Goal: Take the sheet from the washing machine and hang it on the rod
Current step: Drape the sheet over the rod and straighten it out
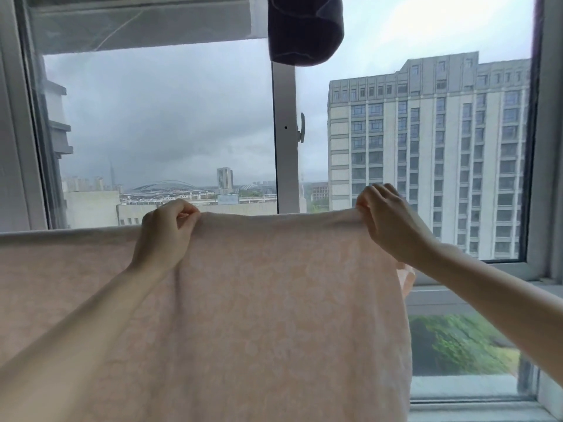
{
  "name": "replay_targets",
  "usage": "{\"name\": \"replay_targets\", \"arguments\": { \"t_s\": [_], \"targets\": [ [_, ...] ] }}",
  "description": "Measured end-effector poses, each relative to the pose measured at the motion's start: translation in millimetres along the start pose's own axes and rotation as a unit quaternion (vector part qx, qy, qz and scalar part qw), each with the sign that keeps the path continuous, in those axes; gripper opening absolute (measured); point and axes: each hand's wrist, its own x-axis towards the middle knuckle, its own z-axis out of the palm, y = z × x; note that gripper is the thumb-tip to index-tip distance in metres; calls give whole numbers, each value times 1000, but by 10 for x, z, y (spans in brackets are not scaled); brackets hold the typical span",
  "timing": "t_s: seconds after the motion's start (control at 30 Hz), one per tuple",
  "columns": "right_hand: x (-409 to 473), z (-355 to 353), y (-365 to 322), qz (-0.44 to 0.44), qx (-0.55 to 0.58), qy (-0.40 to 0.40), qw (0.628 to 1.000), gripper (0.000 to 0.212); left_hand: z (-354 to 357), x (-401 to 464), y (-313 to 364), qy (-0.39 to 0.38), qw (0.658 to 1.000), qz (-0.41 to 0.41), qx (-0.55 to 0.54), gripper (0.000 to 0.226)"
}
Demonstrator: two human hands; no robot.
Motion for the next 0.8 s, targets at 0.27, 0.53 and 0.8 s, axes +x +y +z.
{"name": "replay_targets", "arguments": {
  "t_s": [0.27, 0.53, 0.8],
  "targets": [
    [-190, -75, 157, 188, 22, -50, 981, 17, 222, -37, 250, -114, 990, 77, 20, 6],
    [-377, -138, -36, 246, 156, -197, 936, 21, 473, -51, 486, -115, 986, 117, -43, 7],
    [-301, -283, 52, 247, 86, -52, 964, 15, 480, -44, 586, -86, 986, 126, -70, 3]
  ]
}}
